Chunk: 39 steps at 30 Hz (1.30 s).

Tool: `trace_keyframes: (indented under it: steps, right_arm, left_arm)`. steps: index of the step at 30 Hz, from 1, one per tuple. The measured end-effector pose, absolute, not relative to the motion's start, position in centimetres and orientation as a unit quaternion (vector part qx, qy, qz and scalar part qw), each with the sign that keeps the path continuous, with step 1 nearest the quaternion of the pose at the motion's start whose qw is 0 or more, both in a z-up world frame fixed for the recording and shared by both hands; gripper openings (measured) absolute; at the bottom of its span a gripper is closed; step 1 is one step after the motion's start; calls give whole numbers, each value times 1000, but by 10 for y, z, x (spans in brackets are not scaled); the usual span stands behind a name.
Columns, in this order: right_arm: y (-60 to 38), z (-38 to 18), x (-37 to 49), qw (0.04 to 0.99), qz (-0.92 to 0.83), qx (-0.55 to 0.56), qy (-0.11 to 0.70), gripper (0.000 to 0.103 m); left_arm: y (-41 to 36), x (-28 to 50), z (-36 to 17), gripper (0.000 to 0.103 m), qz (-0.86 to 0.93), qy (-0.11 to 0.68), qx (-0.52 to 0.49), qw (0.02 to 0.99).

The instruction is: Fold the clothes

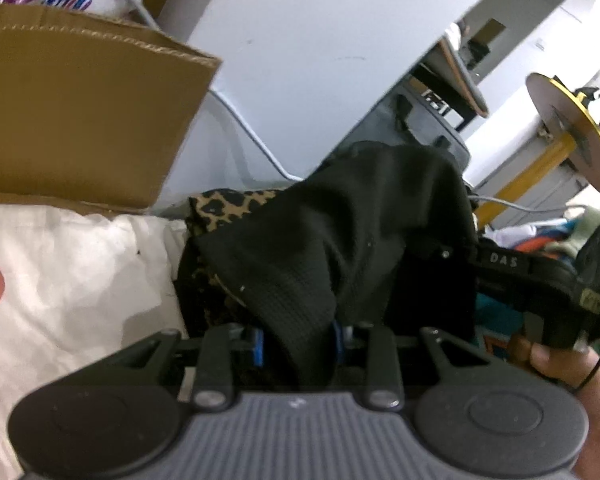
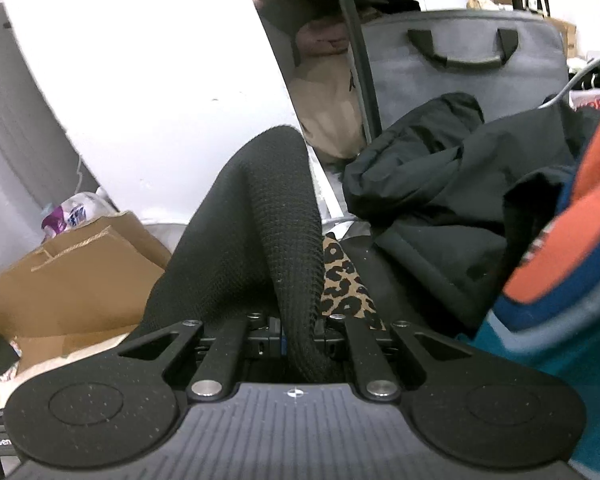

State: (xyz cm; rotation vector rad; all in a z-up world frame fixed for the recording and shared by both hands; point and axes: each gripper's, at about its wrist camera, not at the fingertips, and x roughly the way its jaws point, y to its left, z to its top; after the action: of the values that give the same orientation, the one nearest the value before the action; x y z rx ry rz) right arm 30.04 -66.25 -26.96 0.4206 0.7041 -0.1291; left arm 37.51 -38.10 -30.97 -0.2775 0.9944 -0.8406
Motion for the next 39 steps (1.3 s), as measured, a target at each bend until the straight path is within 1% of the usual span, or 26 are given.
trace_keyframes:
  steps: [5, 9, 19, 22, 24, 26, 29, 33, 35, 37, 39]
  right_arm:
    - [-667, -281, 318, 912, -62, 208, 348, 8]
    - [-681, -293, 331, 902, -57, 238, 356, 8]
    - [-682, -300, 353, 907, -86, 187, 367, 8]
    - [-684, -303, 359, 907, -98, 175, 372, 8]
    - [-687, -308, 365, 904, -106, 169, 378, 10]
    - [-690, -315, 372, 901, -116, 165, 383, 14]
    - [-692, -313, 377, 907, -137, 139, 374, 25]
    - [-691, -303, 382, 916, -160, 101, 354, 27]
    - [-690, -295, 378, 921, -159, 98, 341, 27]
    - [-684, -288, 367, 928, -146, 106, 327, 27]
    - [-674, -287, 354, 933, -125, 113, 319, 27]
  left_arm:
    - [-389, 389, -311, 31, -388, 466, -119, 786]
    - [-392, 399, -314, 31, -386, 473, -124, 782]
    - [-411, 417, -313, 31, -399, 461, -108, 785]
    - [-416, 423, -321, 31, -398, 465, -106, 784]
    - [-418, 428, -332, 31, -389, 476, -108, 781]
    - [-416, 431, -341, 31, -385, 483, -112, 778]
    - [-413, 434, -354, 32, -382, 491, -117, 774]
    - [-410, 436, -357, 32, -385, 493, -123, 771]
    - [-409, 437, -356, 34, -387, 494, -127, 768]
    - [-408, 437, -352, 45, -384, 490, -127, 772]
    - [-405, 437, -350, 51, -384, 484, -133, 775]
